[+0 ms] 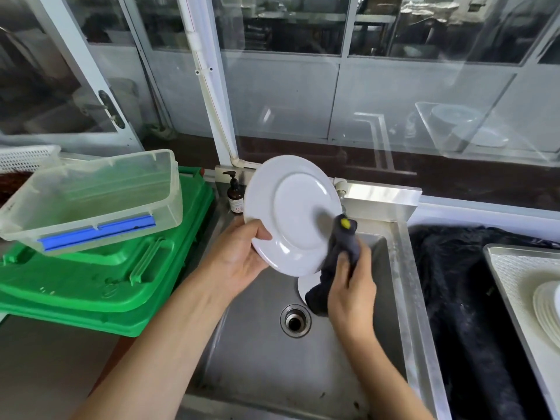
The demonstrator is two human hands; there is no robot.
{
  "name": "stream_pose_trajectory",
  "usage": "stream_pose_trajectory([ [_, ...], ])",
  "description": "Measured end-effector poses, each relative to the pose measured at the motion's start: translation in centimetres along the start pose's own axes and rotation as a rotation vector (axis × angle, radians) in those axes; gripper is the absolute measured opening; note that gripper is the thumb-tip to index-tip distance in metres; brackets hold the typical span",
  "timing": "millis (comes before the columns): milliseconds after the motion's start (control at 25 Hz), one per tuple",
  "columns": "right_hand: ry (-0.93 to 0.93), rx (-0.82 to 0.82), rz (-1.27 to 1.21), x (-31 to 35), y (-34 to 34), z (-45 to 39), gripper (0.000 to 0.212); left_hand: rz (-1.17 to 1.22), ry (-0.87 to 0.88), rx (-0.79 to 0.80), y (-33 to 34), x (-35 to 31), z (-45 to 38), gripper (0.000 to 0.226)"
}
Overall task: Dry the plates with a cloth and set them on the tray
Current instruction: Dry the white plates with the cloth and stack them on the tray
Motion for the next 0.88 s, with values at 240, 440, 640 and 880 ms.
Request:
stream_pose_trajectory([
  [240,-0.127,0.065,0.116,1.9,-1.2,-5.1,0.031,-0.105,-0.044,0.036,0.7,1.3,0.5,0.049],
  [440,-0.478,0.381,0.169,3.7,2.7,-0.2,0.046,-0.039,0.048,0.0,1.4,0.9,0.2,0.033],
  [640,-0.316,0.334,0.114,3.9,2.6,-3.0,0.037,-0.162,-0.015,0.01,1.2,1.9,0.3,0.04],
  [880,-0.474,0.428,0.191,3.0,1.9,0.1,0.042,-0.038,0.024,-0.054,0.4,1.0,-0.3,0.041],
])
Point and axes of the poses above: each hand's wrist, its own z-axis away from the middle knuckle, its own y-axis out of the palm, x = y × z, the point moved 6 cm from there along -z, towards the middle knuckle, and after that the axes turned 8 degrees about -y, right-handed, at the moved point
